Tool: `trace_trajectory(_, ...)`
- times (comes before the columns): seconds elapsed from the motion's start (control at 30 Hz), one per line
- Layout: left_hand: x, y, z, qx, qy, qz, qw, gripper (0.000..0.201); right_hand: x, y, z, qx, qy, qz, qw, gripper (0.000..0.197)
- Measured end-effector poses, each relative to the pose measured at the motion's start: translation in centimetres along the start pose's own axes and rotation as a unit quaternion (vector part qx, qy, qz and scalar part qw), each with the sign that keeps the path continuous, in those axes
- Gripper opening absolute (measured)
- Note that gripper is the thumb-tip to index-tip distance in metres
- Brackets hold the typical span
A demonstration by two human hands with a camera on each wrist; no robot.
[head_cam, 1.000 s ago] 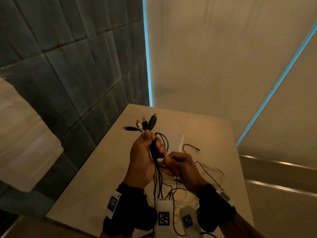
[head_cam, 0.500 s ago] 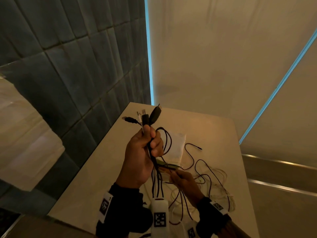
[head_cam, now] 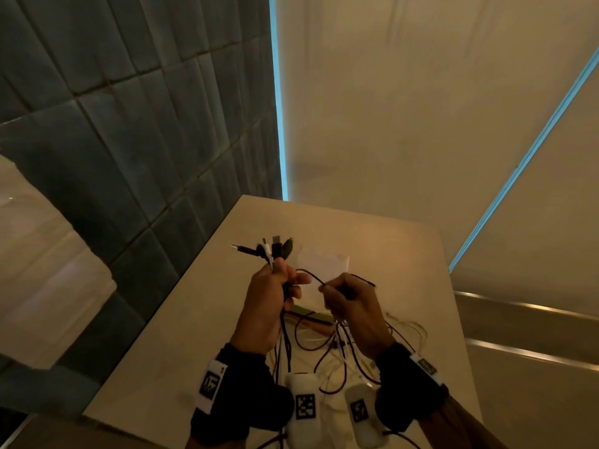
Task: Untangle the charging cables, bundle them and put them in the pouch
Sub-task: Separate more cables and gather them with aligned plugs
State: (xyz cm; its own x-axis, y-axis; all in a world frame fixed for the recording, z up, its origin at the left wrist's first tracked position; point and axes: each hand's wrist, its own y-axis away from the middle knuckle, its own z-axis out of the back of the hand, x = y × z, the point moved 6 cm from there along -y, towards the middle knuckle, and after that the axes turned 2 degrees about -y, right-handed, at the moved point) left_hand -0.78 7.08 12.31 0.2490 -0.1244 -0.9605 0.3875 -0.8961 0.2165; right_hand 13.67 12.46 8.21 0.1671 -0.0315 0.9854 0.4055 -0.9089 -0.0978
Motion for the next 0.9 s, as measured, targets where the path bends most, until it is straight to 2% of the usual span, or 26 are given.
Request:
trace_trajectory(0.1, 0.4, -0.1, -0.1, -0.013, -0.031, 0.017, 0.999, 0.035, 2.7, 0.1, -1.7, 0.037, -0.006, 0.033, 0.999, 0.013)
trace_trajectory(0.27, -0.4, 0.1, -0.9, 0.021, 0.075, 0.011, 0.997, 0.033, 2.2, 1.0, -3.0, 0.091, -0.031, -0.009, 0.995, 0.015)
trace_trajectory(0.4, -1.1, 0.4, -1.6, 0.053, 0.173, -0.004, 0.983, 0.036, -0.3, 1.0, -1.5, 0.052, -0.052, -0.027, 0.997, 0.013)
trace_trajectory(0.53, -2.0, 0.6, -1.9, 0.084, 0.169, -0.035, 0.981, 0.033, -4.0, 1.1, 0.1, 0.057, -0.012, -0.048, 0.997, 0.024)
trace_trajectory(0.73, -3.8, 0.8, -0.9, 0.093, 0.203, -0.091, 0.971, 0.032, -8.9, 2.5, 2.7, -0.005, 0.067, -0.109, 0.992, 0.031)
trace_trajectory(0.9, -3.9, 1.1, -0.8, 0.090, 0.211, -0.098, 0.968, 0.028, -10.6, 2.7, 2.9, -0.017, 0.094, -0.107, 0.990, 0.033)
